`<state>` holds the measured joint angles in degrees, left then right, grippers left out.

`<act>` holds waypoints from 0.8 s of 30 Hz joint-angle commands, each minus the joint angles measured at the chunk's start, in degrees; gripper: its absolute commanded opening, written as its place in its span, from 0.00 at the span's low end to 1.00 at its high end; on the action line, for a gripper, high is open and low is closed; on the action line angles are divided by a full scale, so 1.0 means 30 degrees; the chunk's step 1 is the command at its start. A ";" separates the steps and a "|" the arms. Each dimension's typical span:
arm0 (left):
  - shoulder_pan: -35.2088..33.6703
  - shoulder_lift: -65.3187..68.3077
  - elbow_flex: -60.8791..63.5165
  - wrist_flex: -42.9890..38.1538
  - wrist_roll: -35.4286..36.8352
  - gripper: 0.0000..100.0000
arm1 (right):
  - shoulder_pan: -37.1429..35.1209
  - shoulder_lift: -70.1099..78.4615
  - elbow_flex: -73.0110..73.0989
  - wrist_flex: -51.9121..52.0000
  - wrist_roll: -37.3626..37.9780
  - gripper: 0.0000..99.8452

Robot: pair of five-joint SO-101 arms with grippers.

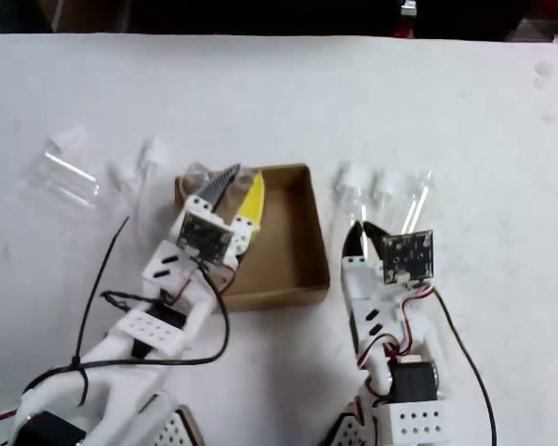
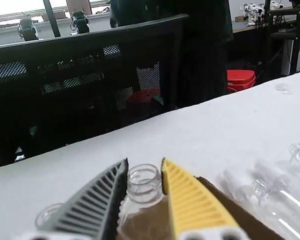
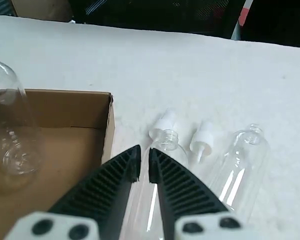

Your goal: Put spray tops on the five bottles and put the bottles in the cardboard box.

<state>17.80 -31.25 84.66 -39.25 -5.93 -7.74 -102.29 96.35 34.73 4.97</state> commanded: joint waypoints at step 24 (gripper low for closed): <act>0.0132 -0.4850 0.0410 0.5128 0.0322 0.02 | -0.0103 0.0044 0.0176 0.0132 -0.0147 0.02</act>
<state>17.71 -44.00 86.24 -24.48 -5.93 -7.74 -102.29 96.35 34.73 4.97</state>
